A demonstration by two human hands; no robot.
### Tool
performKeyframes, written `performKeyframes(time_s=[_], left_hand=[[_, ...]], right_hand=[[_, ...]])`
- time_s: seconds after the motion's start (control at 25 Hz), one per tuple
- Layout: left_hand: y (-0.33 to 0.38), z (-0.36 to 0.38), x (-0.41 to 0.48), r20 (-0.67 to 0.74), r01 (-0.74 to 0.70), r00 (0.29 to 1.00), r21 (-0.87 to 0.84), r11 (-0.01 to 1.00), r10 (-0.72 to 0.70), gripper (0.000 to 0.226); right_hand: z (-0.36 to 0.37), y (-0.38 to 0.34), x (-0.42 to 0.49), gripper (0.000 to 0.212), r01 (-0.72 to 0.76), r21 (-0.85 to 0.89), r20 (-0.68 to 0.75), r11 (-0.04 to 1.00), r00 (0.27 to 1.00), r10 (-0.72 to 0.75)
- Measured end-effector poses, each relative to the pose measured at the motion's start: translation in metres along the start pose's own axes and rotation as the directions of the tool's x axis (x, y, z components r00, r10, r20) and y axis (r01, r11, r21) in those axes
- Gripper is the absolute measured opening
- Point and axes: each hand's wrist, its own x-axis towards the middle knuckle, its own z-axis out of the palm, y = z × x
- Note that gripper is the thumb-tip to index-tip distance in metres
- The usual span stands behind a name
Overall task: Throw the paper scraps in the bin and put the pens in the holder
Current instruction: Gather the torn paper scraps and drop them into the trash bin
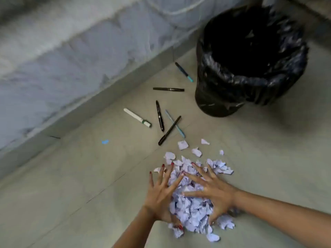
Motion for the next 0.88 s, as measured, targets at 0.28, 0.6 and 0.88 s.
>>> performKeyframes(time_s=[0.28, 0.6, 0.88], left_hand=[[0.021, 0.071, 0.042, -0.158, -0.017, 0.987, 0.02, 1.0, 0.02, 0.083], [0.016, 0.037, 0.077, -0.069, 0.023, 0.997, 0.07, 0.997, -0.018, 0.039], [0.07, -0.175, 0.111, -0.352, -0.114, 0.932, -0.073, 0.991, 0.081, 0.028]], right_hand=[[0.056, 0.033, 0.023, 0.064, 0.234, -0.346, -0.162, 0.908, 0.939, -0.303], [0.001, 0.052, 0.049, 0.058, 0.239, 0.123, -0.263, 0.963, 0.944, -0.201], [-0.223, 0.068, 0.003, 0.052, 0.061, 0.185, -0.43, 0.981, 0.902, 0.025]])
